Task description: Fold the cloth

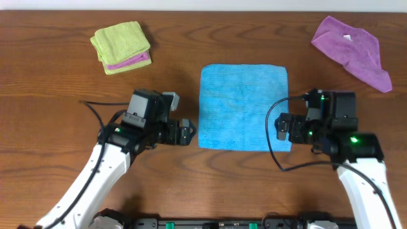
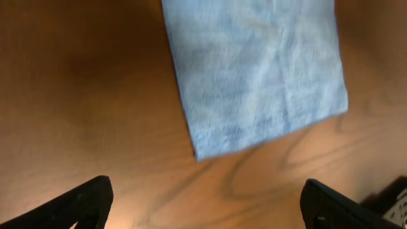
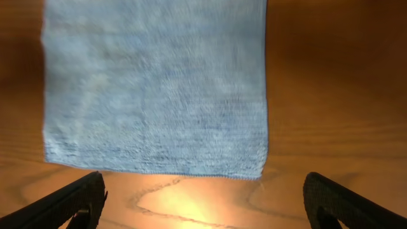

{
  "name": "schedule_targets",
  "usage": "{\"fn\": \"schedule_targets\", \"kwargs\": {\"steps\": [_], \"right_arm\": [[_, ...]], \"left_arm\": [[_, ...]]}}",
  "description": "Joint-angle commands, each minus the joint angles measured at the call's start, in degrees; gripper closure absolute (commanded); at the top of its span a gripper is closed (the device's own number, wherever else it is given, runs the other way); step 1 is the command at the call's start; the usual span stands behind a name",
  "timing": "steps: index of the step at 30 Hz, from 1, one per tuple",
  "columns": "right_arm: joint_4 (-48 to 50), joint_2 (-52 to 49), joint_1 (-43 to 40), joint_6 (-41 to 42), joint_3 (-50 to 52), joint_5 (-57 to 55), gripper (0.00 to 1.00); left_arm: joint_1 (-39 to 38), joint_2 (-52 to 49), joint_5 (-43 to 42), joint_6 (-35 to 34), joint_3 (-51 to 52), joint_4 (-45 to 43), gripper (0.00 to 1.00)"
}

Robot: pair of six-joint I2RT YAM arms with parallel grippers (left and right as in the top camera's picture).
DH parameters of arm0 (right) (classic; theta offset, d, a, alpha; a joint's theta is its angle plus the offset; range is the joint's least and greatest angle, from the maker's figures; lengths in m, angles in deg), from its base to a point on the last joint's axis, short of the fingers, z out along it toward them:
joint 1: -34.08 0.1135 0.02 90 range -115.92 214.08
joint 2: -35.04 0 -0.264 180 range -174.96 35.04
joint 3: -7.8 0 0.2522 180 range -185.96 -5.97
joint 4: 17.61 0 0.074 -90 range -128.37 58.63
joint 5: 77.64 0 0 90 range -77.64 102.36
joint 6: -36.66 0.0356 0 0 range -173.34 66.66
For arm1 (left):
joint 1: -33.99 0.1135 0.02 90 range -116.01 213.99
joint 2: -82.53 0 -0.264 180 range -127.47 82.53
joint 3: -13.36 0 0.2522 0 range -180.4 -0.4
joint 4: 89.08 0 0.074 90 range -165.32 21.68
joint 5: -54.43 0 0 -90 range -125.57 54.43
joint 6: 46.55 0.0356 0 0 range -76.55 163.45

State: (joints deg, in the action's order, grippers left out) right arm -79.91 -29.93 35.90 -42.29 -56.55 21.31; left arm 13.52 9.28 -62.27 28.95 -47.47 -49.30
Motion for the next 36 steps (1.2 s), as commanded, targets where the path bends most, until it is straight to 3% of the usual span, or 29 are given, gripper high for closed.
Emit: {"fn": "schedule_targets", "kwargs": {"steps": [1,18,23,24,27,29,31,33,36], "right_arm": [[0.92,-2.32,-0.42,2.67,2.19,0.96,0.01],[8.11,-6.14,-14.67,2.01,9.97,10.21,0.04],[8.52,-6.40,-14.60,2.27,9.94,12.63,0.01],[8.55,-6.40,-14.60,2.27,9.94,13.44,0.02],[8.76,-6.38,-14.60,2.23,9.94,14.25,0.18],[9.49,-6.38,-14.60,2.23,9.94,14.25,0.21],[10.75,-6.40,-14.60,2.40,9.94,14.47,0.18],[11.04,-6.40,-14.60,4.63,9.94,16.74,0.01],[11.43,-6.40,-14.60,6.84,9.94,19.67,0.01]], "left_arm": [[0.20,-3.15,-3.50,-1.49,-0.61,-2.95,0.04],[5.77,-15.72,-16.83,-2.54,-0.61,-12.07,0.04],[5.79,-18.16,-16.85,-8.61,-0.61,-12.76,0.05],[5.77,-18.14,-16.85,-8.72,-0.61,-12.59,0.05],[5.77,-18.14,-16.83,-8.92,-0.61,-12.61,0.02],[5.79,-18.14,-16.81,-8.94,-0.61,-12.94,0.00],[5.77,-18.14,-16.61,-8.94,-0.61,-13.22,0.04],[5.77,-18.14,-16.63,-9.62,-0.61,-13.25,0.04],[5.73,-18.14,-16.63,-10.40,-0.61,-13.29,0.04]]}}
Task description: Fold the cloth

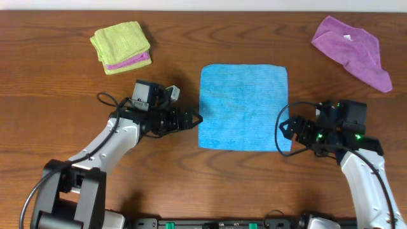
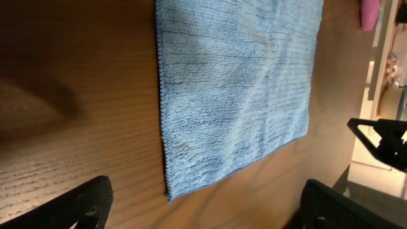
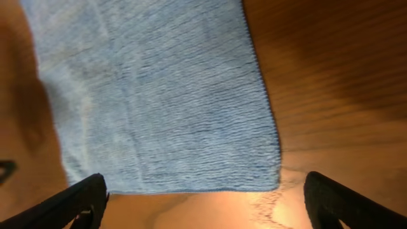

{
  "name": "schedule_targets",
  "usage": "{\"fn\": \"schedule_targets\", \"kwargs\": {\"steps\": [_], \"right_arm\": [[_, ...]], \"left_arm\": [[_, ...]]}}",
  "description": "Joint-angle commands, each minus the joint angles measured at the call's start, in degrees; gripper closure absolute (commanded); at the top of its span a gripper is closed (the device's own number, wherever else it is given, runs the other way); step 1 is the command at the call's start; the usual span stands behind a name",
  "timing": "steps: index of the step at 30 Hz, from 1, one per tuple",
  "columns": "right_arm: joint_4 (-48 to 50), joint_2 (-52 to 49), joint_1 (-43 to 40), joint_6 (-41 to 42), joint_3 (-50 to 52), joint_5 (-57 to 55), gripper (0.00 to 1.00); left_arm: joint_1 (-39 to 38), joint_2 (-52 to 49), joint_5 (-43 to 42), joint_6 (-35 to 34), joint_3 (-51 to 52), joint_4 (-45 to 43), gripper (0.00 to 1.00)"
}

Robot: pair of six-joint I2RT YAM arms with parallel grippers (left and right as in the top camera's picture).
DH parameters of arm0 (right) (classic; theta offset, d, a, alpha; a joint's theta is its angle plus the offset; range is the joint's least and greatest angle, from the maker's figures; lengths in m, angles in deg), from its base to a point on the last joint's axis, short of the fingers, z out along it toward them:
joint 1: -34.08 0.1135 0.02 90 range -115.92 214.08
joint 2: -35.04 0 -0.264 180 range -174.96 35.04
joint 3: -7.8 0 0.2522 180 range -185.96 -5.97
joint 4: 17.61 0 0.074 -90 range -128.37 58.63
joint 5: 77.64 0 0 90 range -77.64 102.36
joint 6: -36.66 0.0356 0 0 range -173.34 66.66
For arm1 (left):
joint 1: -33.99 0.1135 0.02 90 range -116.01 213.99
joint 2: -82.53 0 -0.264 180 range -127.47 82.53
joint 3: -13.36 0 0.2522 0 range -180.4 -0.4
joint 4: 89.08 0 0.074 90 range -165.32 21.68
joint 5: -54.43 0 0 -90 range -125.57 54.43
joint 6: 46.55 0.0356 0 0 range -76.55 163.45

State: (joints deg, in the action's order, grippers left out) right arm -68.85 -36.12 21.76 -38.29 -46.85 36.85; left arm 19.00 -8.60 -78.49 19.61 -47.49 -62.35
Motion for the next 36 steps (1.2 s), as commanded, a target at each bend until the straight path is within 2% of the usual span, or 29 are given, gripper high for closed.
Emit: {"fn": "schedule_targets", "kwargs": {"steps": [1,6,12,14,18,19,27,30,36], "right_arm": [[0.74,-0.22,-0.46,3.39,0.24,4.74,0.01],[0.98,-0.22,-0.46,3.61,0.24,4.87,0.01],[-0.11,-0.22,-0.46,3.74,0.24,4.55,0.01],[-0.26,-0.20,-0.46,2.05,0.24,3.80,0.01],[-0.90,-0.24,-0.61,0.61,0.24,-4.35,0.08],[-0.57,-0.46,-0.87,0.61,0.24,-4.28,0.11],[5.84,-8.41,-5.44,-1.86,0.24,1.79,0.10],[7.82,-12.55,-6.49,-2.08,0.22,5.40,0.12],[8.07,-13.99,-6.47,-3.19,0.22,5.99,0.12]], "left_arm": [[0.24,-0.26,-0.39,-1.07,-0.59,-0.63,0.05],[-0.15,-0.26,-0.44,-1.33,-0.59,-2.51,0.05],[-0.46,-0.26,-0.50,-10.43,-0.59,-1.33,0.05],[-0.50,-0.26,-0.37,-10.69,-0.59,-0.79,0.04],[-0.52,-0.28,0.44,-11.34,-0.59,-0.72,0.00],[-0.79,-0.39,0.52,-11.21,-0.59,-0.52,0.05],[-2.21,-2.36,0.52,-11.65,-0.59,-3.19,0.02],[-1.27,-3.37,2.01,-14.19,-0.59,-3.13,0.02],[-1.09,-3.67,1.40,-15.45,-0.59,-2.51,0.05]]}}
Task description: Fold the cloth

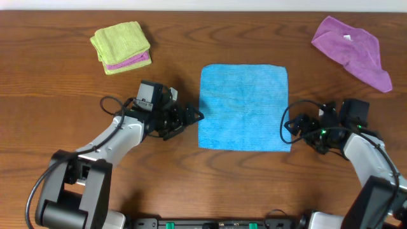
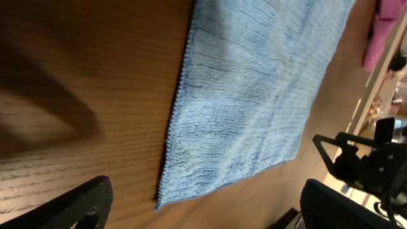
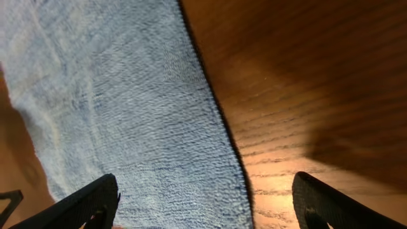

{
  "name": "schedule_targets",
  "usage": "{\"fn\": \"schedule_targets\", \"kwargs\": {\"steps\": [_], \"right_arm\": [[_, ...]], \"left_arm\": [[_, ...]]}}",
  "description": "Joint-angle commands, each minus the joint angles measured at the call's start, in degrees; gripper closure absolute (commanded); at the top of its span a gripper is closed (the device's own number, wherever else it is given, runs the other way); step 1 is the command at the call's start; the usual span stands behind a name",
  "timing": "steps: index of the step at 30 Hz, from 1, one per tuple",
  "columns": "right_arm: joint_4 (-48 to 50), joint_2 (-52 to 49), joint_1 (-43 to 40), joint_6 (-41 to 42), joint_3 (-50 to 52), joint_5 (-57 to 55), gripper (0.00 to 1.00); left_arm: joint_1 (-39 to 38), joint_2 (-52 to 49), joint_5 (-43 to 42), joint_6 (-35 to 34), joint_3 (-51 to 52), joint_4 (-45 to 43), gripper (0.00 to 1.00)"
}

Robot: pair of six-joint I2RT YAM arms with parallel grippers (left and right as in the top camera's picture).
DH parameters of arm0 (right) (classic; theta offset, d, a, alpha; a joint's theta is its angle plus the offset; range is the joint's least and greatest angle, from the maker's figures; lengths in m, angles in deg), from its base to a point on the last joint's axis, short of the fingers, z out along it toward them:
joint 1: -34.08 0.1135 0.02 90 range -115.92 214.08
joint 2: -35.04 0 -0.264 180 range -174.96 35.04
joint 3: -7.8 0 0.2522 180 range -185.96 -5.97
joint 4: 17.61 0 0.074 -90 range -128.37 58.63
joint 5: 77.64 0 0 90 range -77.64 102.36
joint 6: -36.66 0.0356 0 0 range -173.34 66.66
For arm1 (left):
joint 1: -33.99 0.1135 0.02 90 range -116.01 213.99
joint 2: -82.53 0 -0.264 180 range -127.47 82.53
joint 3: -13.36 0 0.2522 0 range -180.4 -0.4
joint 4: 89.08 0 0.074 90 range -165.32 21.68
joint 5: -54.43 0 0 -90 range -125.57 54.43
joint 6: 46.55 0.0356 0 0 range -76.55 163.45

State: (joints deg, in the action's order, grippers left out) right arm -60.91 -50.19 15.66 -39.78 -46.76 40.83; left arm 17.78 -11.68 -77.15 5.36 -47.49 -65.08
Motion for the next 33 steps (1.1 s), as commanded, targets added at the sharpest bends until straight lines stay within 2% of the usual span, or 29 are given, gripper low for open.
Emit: {"fn": "schedule_targets", "kwargs": {"steps": [1,4,5,6,8,12,16,21,26,33], "right_arm": [[0.11,0.09,-0.37,-2.29,0.13,2.01,0.11],[-0.04,0.09,-0.37,-4.00,0.13,3.39,0.10],[-0.04,0.09,-0.37,-4.09,0.13,3.52,0.10],[-0.04,0.09,-0.37,-4.11,0.13,3.52,0.09],[-0.07,0.09,-0.37,-4.52,0.13,3.50,0.09],[-0.94,0.09,-0.37,-5.57,0.13,3.50,0.08],[-2.03,0.09,-0.37,-5.97,0.11,3.50,0.08],[-3.26,0.09,-0.37,-5.92,-0.33,3.54,0.08],[-3.15,0.11,-0.37,-5.95,-0.76,6.80,0.09],[-3.17,0.09,-0.37,-9.03,-0.79,6.93,0.11]], "left_arm": [[0.11,-0.59,-0.31,-1.20,-0.59,0.22,0.05],[0.39,-0.59,-3.74,-1.03,-0.59,-0.17,0.03],[0.61,-0.59,-5.51,1.40,-0.59,-1.51,0.05],[0.85,-0.59,-7.91,4.13,-0.59,-2.67,0.13],[1.33,-0.59,-12.11,8.59,-0.57,-3.39,0.20],[2.08,-0.52,-14.01,12.11,1.07,-3.21,0.16],[3.76,1.09,-18.43,14.27,4.48,-4.00,0.02],[9.70,11.54,-15.80,18.64,13.05,-5.51,0.05],[10.80,12.87,-15.04,14.82,20.74,-17.03,0.05],[10.16,4.92,-16.98,11.17,21.05,-27.80,0.05]]}}
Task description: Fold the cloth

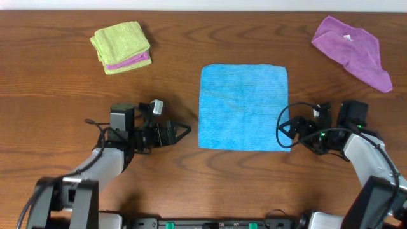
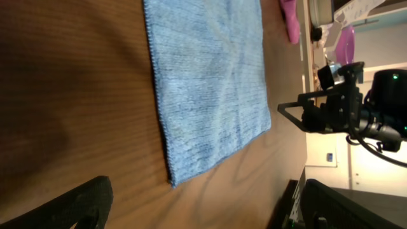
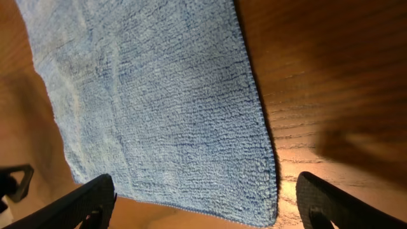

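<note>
The blue cloth (image 1: 243, 107) lies flat and unfolded in the middle of the wooden table. My left gripper (image 1: 183, 131) is open and low over the table, a little left of the cloth's near left corner. In the left wrist view that corner of the cloth (image 2: 203, 83) lies ahead of the open gripper (image 2: 203, 213). My right gripper (image 1: 283, 134) is open at the cloth's near right corner. In the right wrist view the cloth (image 3: 146, 102) fills the frame and its corner lies between the spread fingers (image 3: 82, 203). Neither gripper holds anything.
A folded yellow-green and pink stack of cloths (image 1: 121, 46) sits at the back left. A crumpled purple cloth (image 1: 353, 49) lies at the back right. The table's (image 1: 51, 95) front edge runs just behind both arms.
My left gripper was close against the cloth's left edge; now it is lower and further left, off the cloth. My right gripper has shifted slightly toward the near right corner. The cloth has not moved.
Both grippers were open near the cloth's near corners. Then the left one was higher up by the cloth's left edge and stayed there, while the right one stayed by the right edge. Now the left one is back off the edge. The cloth has stayed flat throughout.
</note>
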{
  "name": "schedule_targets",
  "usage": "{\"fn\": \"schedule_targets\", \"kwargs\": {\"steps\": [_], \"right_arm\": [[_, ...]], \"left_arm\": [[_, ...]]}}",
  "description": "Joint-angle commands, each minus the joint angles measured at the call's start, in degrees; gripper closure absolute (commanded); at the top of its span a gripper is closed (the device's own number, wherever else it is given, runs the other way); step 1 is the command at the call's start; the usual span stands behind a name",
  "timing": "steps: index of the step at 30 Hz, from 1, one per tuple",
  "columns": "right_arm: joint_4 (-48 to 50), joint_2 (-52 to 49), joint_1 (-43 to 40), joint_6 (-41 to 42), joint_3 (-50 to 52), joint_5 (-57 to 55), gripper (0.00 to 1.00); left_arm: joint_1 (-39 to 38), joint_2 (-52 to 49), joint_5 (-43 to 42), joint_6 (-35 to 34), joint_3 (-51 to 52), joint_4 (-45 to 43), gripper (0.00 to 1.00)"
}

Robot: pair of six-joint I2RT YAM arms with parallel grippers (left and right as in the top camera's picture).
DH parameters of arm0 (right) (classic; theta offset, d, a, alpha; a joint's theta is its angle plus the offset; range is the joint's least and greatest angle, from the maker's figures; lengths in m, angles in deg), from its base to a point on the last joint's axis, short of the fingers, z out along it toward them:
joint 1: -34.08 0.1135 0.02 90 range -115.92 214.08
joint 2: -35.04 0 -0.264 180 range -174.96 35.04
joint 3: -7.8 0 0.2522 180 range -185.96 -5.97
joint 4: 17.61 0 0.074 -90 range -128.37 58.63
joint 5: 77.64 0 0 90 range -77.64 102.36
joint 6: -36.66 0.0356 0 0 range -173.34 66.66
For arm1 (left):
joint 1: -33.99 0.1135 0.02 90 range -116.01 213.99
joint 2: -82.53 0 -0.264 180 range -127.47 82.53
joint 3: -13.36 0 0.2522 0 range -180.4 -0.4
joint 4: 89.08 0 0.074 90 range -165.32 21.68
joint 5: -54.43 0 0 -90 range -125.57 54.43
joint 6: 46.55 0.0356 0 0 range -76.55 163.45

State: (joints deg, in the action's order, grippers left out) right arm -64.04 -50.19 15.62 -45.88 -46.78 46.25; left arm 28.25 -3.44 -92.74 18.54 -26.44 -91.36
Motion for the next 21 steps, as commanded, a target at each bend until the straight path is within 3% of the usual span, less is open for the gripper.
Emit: {"fn": "schedule_targets", "kwargs": {"steps": [1,5,13,21], "right_arm": [[0.04,0.09,-0.33,-3.56,-0.76,1.51,0.13],[1.01,-0.17,-1.51,-4.79,-0.74,1.55,0.18],[3.91,-5.66,-8.33,-7.04,-0.74,9.84,0.19],[7.28,-11.61,-8.11,-7.54,-0.74,11.39,0.20]], "left_arm": [[-0.31,-4.85,-1.86,-2.67,0.00,-3.10,0.05],[-0.74,-11.65,-6.49,-6.05,-1.86,-9.73,0.05],[-4.72,-16.65,-6.88,-7.65,-9.68,-9.53,0.05],[-4.85,-22.97,-6.91,-9.46,-12.90,-9.55,0.05]]}}
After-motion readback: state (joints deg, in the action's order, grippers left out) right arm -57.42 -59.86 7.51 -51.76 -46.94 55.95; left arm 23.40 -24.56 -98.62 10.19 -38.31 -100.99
